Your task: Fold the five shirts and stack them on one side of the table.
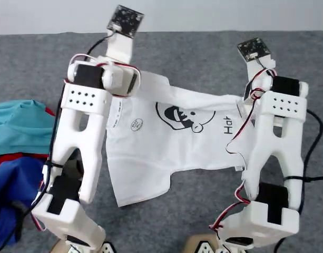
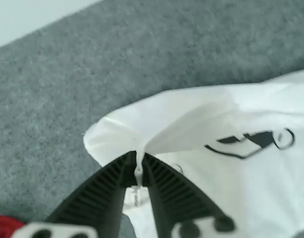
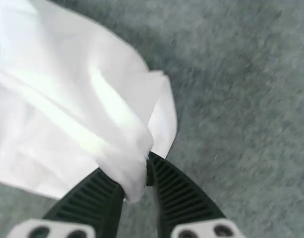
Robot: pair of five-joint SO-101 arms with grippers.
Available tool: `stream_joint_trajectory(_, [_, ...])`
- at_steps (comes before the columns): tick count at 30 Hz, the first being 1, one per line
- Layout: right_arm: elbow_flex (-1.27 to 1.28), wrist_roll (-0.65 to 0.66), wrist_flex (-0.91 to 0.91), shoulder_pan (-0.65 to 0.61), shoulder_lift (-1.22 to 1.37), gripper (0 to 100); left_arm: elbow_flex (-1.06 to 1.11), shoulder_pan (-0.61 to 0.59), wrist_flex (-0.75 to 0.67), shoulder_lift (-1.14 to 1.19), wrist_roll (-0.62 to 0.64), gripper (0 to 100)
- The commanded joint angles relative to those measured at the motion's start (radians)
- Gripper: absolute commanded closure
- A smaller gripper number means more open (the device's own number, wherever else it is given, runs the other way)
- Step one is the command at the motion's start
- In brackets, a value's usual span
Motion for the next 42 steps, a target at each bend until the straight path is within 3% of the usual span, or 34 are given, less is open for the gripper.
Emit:
stream_joint_trajectory(1, [-0.058,-0.003,0.061,0.002,-0.065,98.9,-0.002,0.018,0.103,-0.063,0.008,100])
stream_joint_trajectory(8, [-0.057,0.084,0.170,0.004,-0.062,98.8,0.010,0.021,0.316,-0.052,-0.029,100])
stream_joint_trajectory(16, [-0.037,0.160,0.205,0.048,-0.050,98.8,0.240,0.081,0.341,-0.115,-0.043,100])
stream_joint_trajectory(23, [0.075,0.192,0.154,0.054,-0.048,98.8,0.479,0.204,0.232,-0.245,-0.037,100])
stream_joint_trajectory(42, [0.153,0.236,0.056,0.096,-0.041,98.8,0.846,0.186,0.081,-0.368,-0.040,100])
